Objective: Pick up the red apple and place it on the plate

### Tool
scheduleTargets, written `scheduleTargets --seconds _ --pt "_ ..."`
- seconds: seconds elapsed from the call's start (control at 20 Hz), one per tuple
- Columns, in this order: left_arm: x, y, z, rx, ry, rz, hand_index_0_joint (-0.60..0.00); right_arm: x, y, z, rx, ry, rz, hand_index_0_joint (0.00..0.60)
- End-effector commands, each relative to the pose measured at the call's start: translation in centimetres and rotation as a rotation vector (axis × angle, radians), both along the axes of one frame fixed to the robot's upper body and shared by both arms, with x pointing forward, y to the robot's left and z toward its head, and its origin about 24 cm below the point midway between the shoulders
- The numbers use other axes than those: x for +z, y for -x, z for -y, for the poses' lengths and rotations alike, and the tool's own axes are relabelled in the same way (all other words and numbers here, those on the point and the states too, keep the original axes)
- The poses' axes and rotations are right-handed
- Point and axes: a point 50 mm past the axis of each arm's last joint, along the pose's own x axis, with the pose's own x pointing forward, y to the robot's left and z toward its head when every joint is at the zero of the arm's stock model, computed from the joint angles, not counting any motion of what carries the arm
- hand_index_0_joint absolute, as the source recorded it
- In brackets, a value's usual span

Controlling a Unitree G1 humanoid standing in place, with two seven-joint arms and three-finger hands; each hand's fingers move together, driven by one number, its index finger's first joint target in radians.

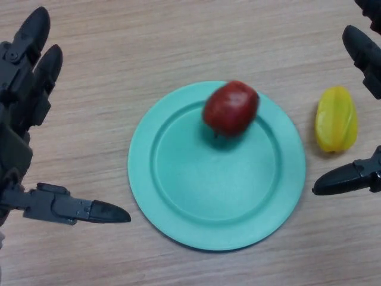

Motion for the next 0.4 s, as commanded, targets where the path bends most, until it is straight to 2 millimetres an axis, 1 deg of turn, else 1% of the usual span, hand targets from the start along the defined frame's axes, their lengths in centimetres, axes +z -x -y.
scheduleTargets --seconds 0.05,0.25,0.4 --pt "2.7 1.6 -0.8 0.029 -0.059 0.172 0.0 2.7 1.3 0.1 0.031 -0.017 0.203 0.0" --pt "3.5 2.4 -0.7 0.015 -0.055 0.148 0.0 2.9 1.5 0.0 0.044 -0.029 0.197 0.0" --pt "3.8 2.4 -0.8 0.018 -0.061 0.146 0.0 3.0 1.5 0.0 0.05 -0.035 0.197 0.0"
